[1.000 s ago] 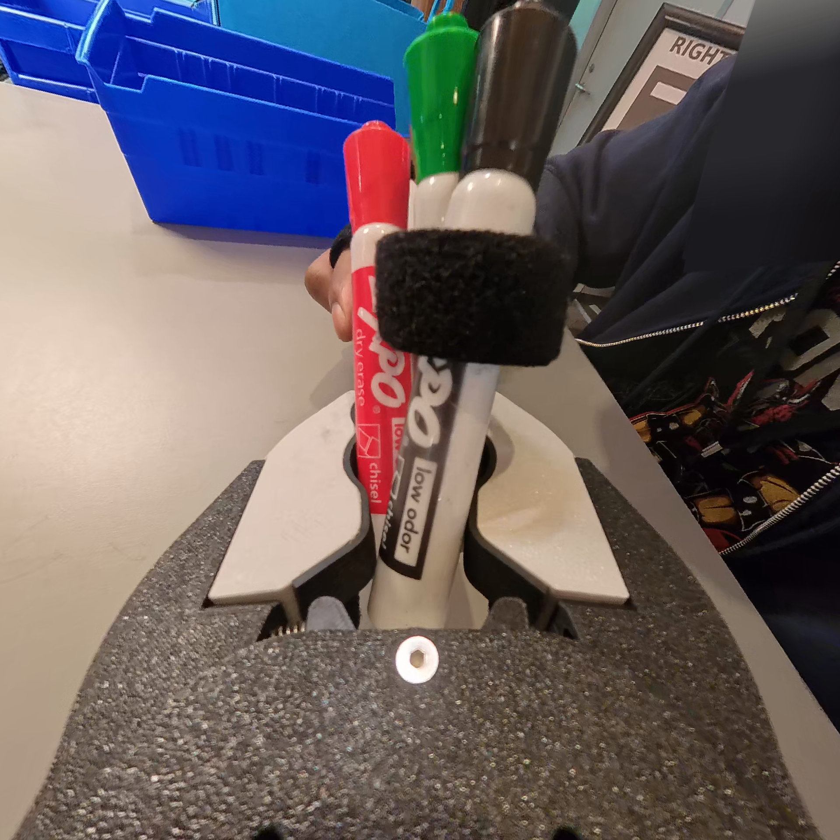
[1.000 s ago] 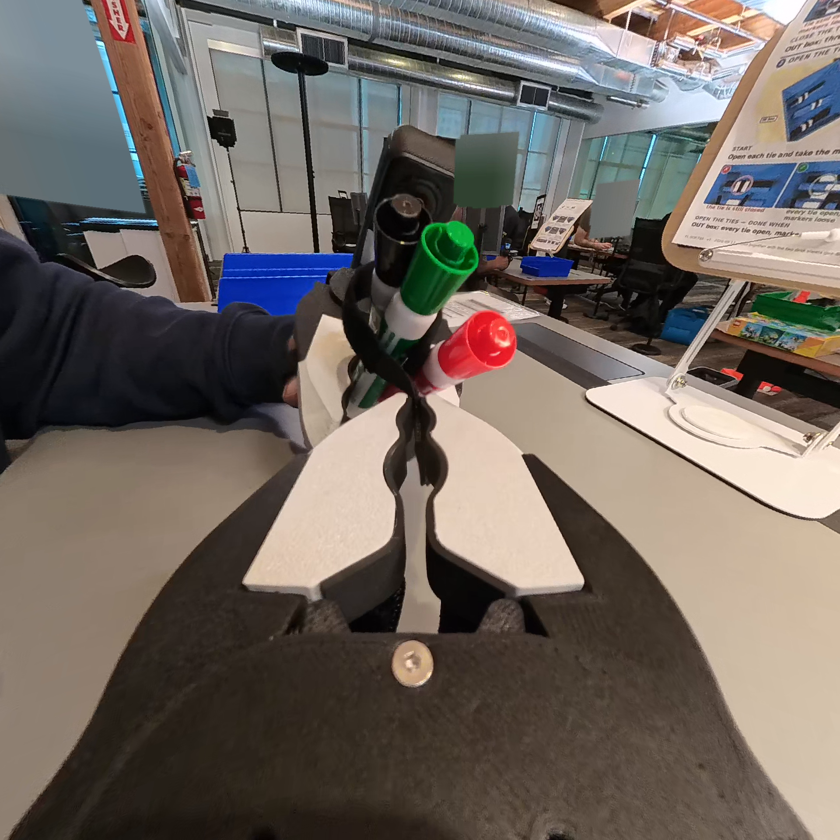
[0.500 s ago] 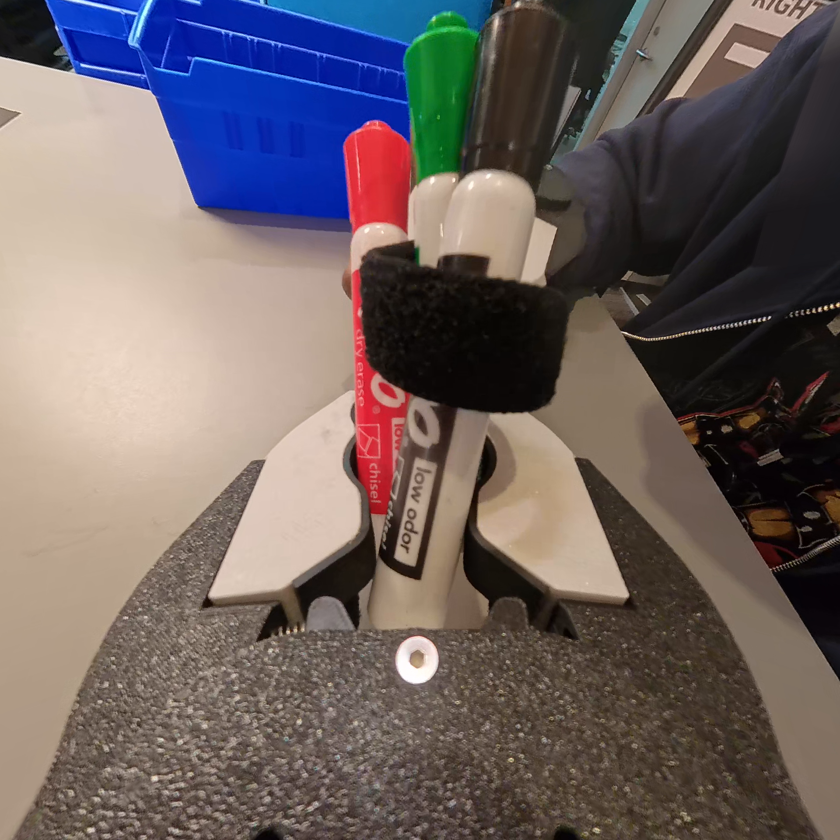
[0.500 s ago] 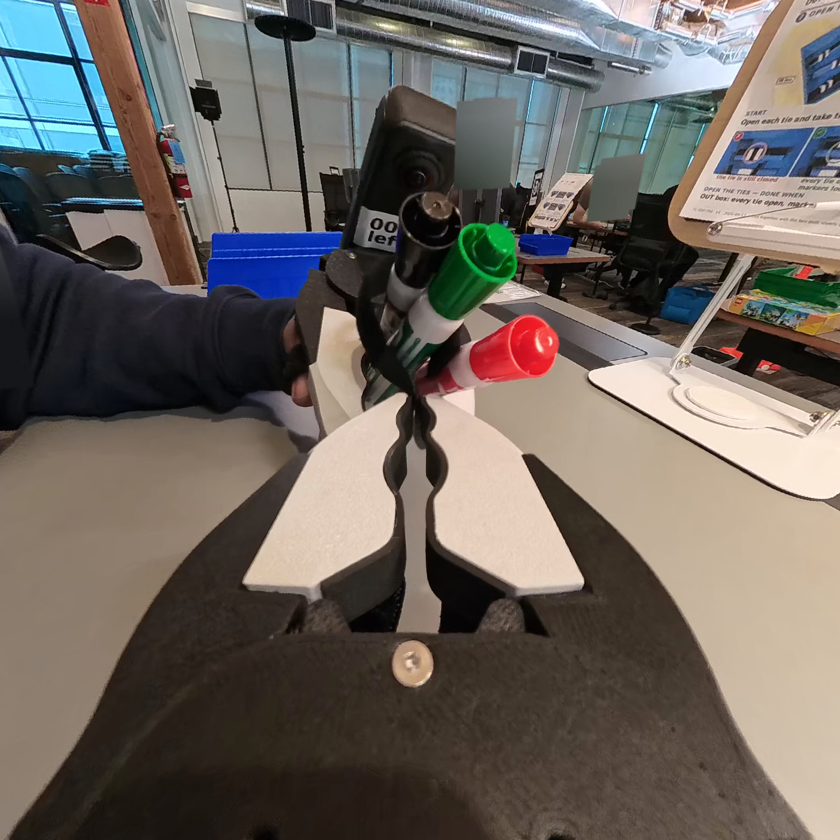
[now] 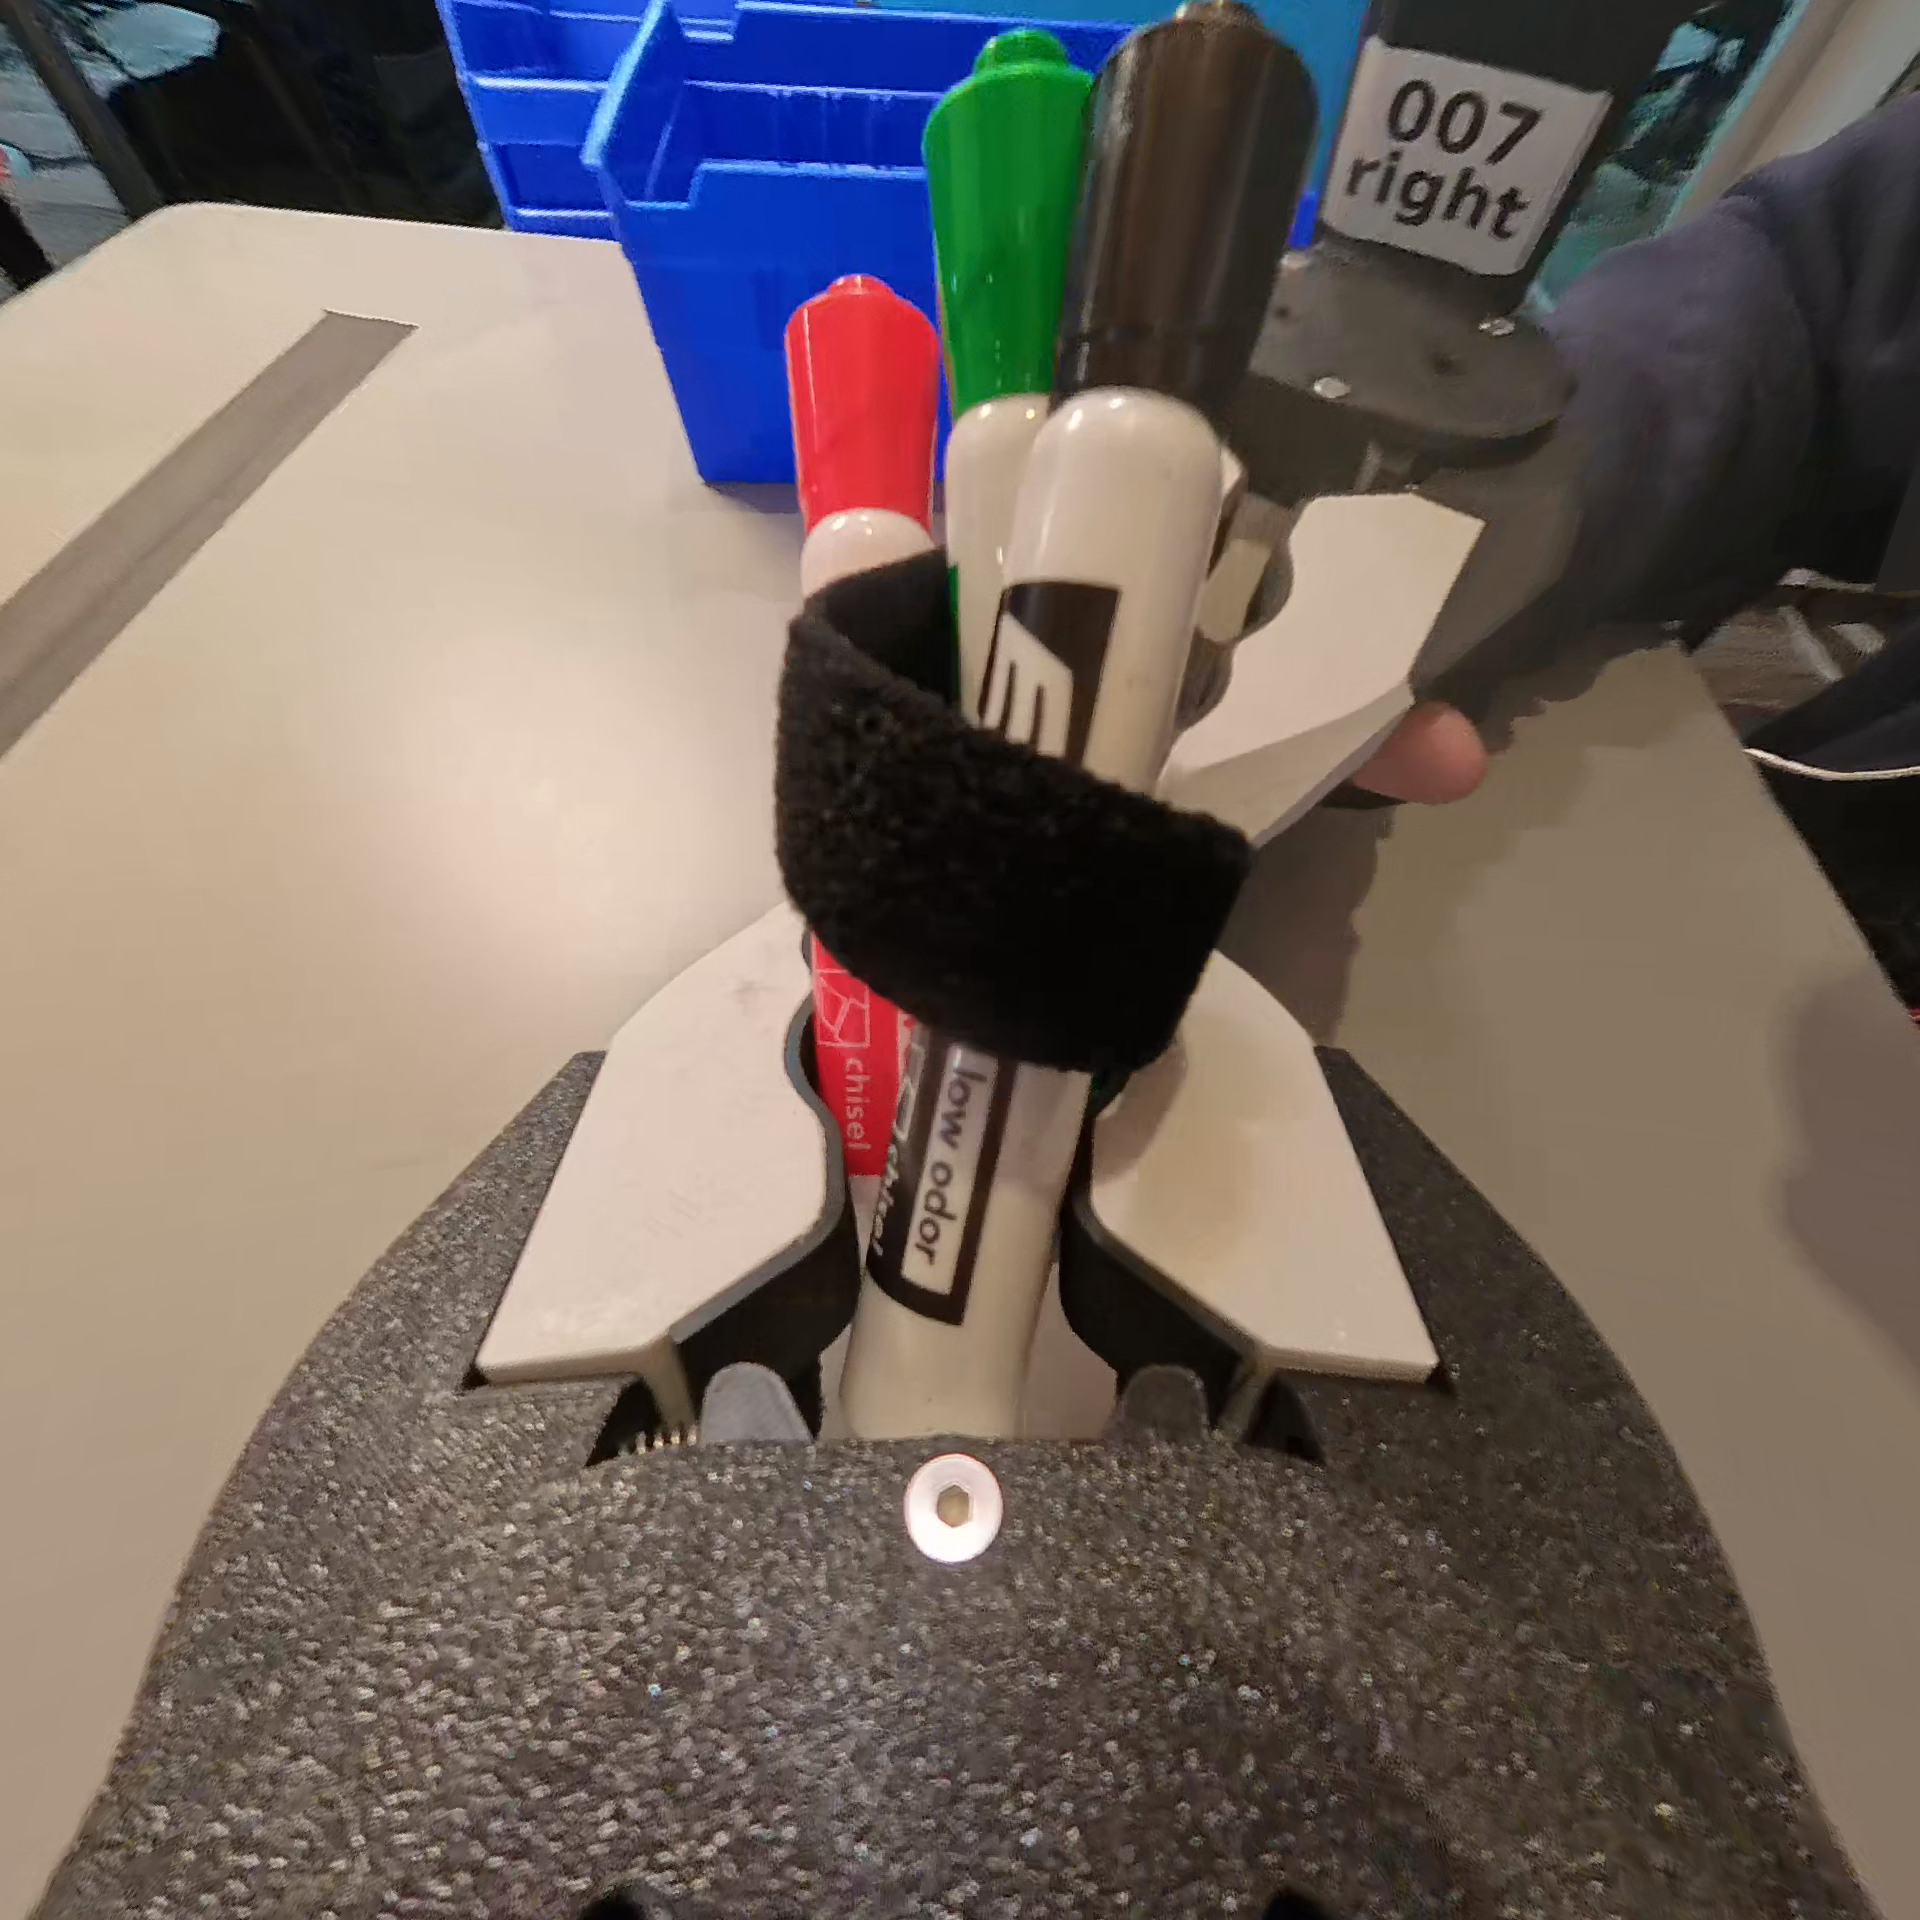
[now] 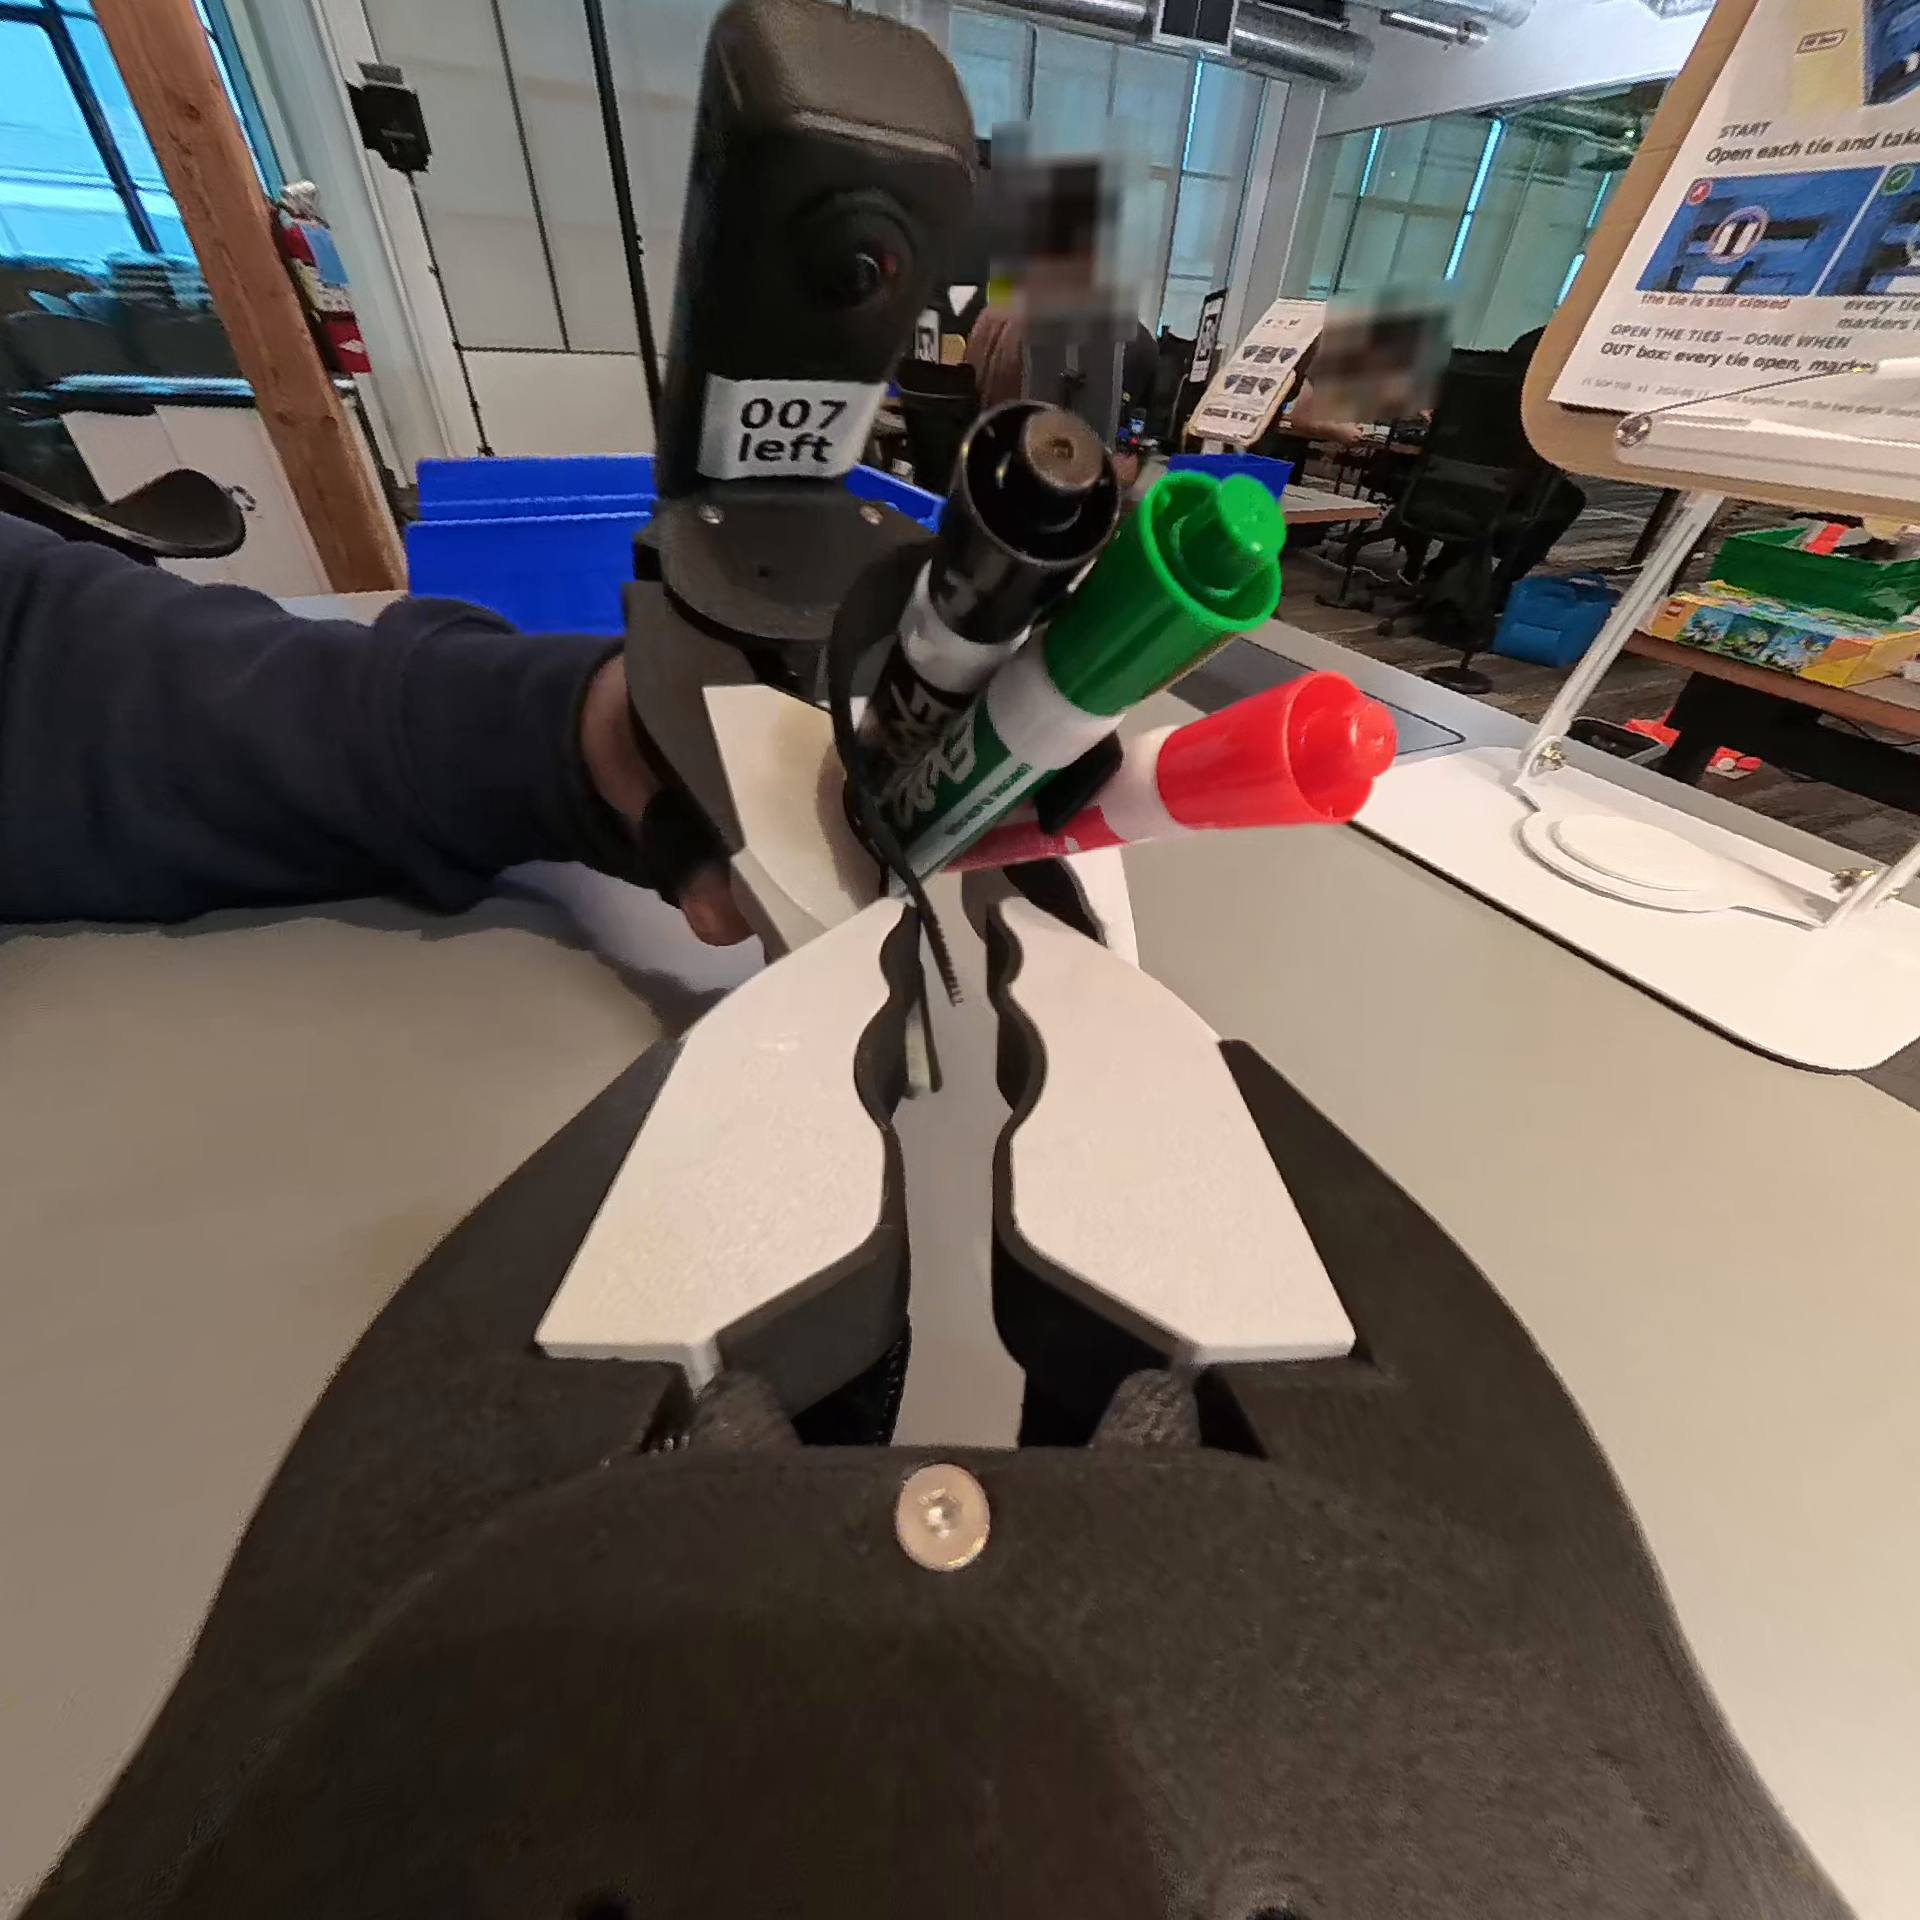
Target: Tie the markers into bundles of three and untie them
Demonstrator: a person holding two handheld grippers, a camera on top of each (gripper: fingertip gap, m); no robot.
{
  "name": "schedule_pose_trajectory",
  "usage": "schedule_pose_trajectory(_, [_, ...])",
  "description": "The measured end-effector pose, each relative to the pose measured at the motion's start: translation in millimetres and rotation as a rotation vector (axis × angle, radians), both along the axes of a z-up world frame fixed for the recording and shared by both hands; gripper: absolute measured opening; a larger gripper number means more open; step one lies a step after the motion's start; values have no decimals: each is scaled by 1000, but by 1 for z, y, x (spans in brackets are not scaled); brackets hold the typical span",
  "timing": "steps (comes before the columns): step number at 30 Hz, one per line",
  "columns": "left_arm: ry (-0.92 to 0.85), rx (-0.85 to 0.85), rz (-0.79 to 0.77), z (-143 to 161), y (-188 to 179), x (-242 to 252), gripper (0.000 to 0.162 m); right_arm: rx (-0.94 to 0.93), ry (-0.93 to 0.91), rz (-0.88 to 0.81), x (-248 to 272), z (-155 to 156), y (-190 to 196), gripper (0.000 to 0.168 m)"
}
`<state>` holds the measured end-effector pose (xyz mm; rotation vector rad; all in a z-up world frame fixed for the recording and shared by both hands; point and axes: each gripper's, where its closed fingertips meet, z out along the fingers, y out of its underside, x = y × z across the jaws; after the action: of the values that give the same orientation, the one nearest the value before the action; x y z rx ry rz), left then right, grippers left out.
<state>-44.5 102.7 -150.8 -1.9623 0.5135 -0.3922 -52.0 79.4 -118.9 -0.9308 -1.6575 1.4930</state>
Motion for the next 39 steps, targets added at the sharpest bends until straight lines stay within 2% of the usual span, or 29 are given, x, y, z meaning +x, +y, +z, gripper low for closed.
schedule_pose_trajectory(12, [293, 92, 216, -1, 12, -32, 44, 185, 2, -71, -9, -11, 20, 30])
schedule_pose_trajectory(20, [456, 112, 343, -6, 13, -54, 44, 316, 46, -92, -10, -16, 27, 32])
schedule_pose_trajectory(27, [555, 106, 346, -16, 11, -65, 44, 432, 110, -122, -11, -17, 36, 37])
schedule_pose_trajectory(32, [591, 63, 282, -28, 8, -64, 45, 479, 168, -140, -10, -12, 43, 47])
schedule_pose_trajectory(39, [599, 19, 224, -39, 4, -61, 45, 527, 215, -67, -4, -14, 40, 51])
